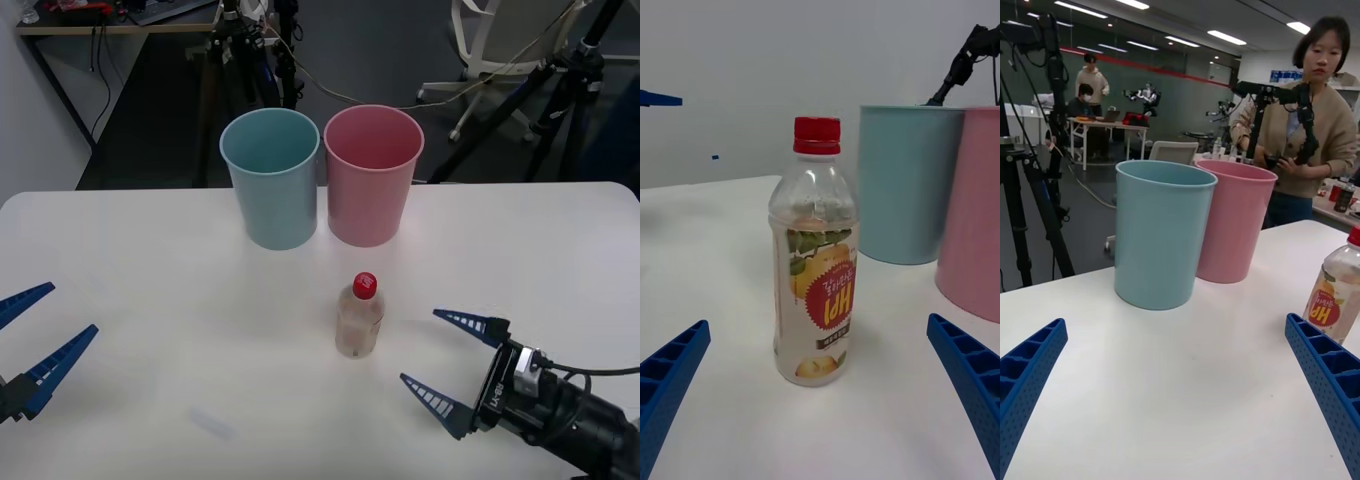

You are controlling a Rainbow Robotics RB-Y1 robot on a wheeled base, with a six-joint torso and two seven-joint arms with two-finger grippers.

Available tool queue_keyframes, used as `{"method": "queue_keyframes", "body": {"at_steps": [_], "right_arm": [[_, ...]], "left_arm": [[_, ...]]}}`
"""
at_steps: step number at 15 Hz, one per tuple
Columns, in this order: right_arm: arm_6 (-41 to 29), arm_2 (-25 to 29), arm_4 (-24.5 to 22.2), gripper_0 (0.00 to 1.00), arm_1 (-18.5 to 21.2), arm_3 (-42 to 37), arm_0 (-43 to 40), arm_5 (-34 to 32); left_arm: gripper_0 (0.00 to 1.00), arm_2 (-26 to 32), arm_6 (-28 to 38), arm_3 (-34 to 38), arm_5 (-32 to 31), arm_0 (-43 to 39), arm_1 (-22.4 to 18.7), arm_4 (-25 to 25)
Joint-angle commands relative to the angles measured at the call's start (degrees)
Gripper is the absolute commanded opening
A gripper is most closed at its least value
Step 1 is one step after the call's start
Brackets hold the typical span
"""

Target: Grasp the object on the table and drop it into the matching bin: aluminum can to the light blue bin, PET bottle to the pink bin.

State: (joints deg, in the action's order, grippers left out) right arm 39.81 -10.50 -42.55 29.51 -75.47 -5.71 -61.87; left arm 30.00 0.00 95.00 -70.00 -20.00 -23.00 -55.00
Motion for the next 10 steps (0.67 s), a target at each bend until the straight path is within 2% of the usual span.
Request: {"method": "queue_keyframes", "body": {"at_steps": [1, 4, 10], "right_arm": [[0.0, 0.0, -2.8, 1.00, -3.4, 2.9, 2.8, 0.0], [0.0, 0.0, -5.2, 1.00, -6.2, 5.6, 5.4, 0.5], [-0.7, -0.3, -8.7, 1.00, -10.6, 5.7, 6.7, 4.5]], "left_arm": [[1.00, 0.0, 0.0, 0.0, 0.0, 0.0, 0.0, 0.0], [1.00, 0.0, 0.0, 0.0, 0.0, 0.0, 0.0, 0.0], [1.00, 0.0, 0.0, 0.0, 0.0, 0.0, 0.0, 0.0]]}}
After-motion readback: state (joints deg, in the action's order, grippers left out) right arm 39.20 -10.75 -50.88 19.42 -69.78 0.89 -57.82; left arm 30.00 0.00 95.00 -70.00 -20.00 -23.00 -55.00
